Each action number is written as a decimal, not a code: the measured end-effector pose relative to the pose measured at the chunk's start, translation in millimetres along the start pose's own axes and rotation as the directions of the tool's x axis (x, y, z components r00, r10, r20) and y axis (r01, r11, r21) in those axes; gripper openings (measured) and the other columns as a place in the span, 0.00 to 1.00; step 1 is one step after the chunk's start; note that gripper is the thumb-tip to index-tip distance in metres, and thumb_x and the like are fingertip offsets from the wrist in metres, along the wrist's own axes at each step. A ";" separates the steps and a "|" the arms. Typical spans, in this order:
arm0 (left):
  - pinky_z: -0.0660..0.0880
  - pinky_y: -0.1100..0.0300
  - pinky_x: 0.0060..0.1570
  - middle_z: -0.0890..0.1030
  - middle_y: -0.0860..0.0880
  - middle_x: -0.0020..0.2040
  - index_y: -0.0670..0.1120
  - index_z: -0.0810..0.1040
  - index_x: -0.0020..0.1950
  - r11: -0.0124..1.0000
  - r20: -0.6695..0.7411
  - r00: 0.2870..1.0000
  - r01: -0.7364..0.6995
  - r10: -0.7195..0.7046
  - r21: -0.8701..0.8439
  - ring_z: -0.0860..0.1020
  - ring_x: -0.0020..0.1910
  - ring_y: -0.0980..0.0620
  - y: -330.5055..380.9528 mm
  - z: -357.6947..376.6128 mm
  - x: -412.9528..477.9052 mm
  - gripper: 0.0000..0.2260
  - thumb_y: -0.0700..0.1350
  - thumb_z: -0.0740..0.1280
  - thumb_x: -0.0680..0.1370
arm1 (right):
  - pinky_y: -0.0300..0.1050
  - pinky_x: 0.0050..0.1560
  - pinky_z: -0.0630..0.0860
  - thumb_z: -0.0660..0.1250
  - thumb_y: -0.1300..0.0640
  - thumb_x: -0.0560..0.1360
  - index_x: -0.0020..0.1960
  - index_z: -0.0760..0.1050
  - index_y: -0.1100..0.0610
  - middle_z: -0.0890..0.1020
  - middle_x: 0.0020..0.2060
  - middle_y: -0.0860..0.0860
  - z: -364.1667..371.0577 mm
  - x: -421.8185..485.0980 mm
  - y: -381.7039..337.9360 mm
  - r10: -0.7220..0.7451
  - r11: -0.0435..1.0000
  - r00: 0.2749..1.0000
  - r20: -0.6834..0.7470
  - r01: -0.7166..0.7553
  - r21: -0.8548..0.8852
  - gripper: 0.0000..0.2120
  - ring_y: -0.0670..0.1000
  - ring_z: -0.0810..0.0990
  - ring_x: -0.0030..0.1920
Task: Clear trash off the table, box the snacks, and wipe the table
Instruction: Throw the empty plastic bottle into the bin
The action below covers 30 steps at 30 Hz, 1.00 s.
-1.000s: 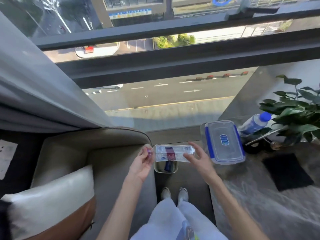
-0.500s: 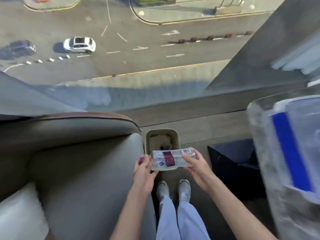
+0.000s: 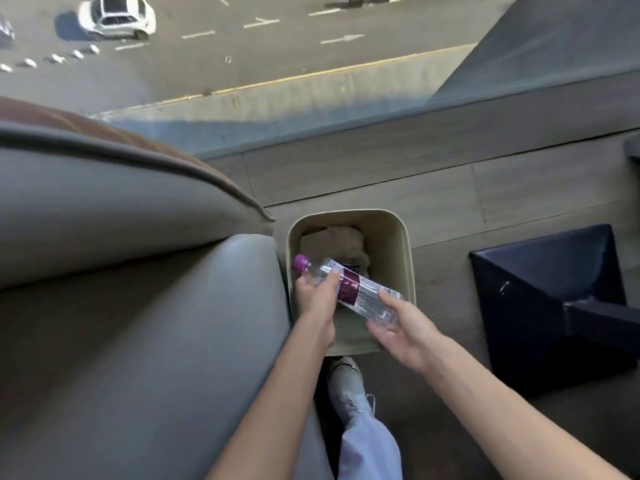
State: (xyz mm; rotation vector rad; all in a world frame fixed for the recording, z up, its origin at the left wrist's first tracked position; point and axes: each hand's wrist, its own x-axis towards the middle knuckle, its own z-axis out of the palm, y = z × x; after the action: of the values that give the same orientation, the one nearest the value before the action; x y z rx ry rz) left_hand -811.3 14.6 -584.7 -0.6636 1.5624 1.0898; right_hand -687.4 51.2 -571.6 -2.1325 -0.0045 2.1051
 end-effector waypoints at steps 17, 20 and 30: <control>0.73 0.56 0.63 0.77 0.44 0.66 0.46 0.72 0.70 0.860 -0.031 0.993 -0.086 0.117 0.503 0.76 0.61 0.45 -11.6 19.0 50.2 0.20 0.39 0.60 0.78 | 0.54 0.53 0.78 0.60 0.48 0.80 0.58 0.71 0.57 0.74 0.51 0.53 23.9 59.3 -6.4 -0.050 0.844 0.981 -0.187 -0.059 -0.534 0.14 0.60 0.79 0.52; 0.74 0.52 0.65 0.80 0.44 0.62 0.45 0.76 0.66 0.742 0.190 0.975 -0.214 0.118 0.635 0.78 0.61 0.44 -5.8 2.7 3.5 0.17 0.40 0.61 0.78 | 0.52 0.54 0.77 0.60 0.48 0.79 0.57 0.78 0.59 0.82 0.47 0.54 15.1 15.5 -9.7 -0.339 0.522 0.941 -0.008 0.181 -0.834 0.16 0.56 0.81 0.50; 0.72 0.58 0.60 0.81 0.44 0.60 0.45 0.76 0.64 0.468 0.285 0.913 -0.395 0.290 0.790 0.78 0.56 0.49 24.7 -86.3 -221.1 0.15 0.42 0.60 0.79 | 0.52 0.64 0.73 0.60 0.44 0.78 0.67 0.73 0.49 0.78 0.64 0.51 -44.7 -234.6 -4.6 -0.494 -0.228 0.780 0.384 0.310 -0.923 0.20 0.55 0.75 0.65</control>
State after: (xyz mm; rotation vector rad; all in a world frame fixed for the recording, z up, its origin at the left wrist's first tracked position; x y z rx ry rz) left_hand -809.5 -79.3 -365.4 0.4102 1.9167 0.4809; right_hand -646.7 26.9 -337.4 -1.9872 -2.6988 1.3464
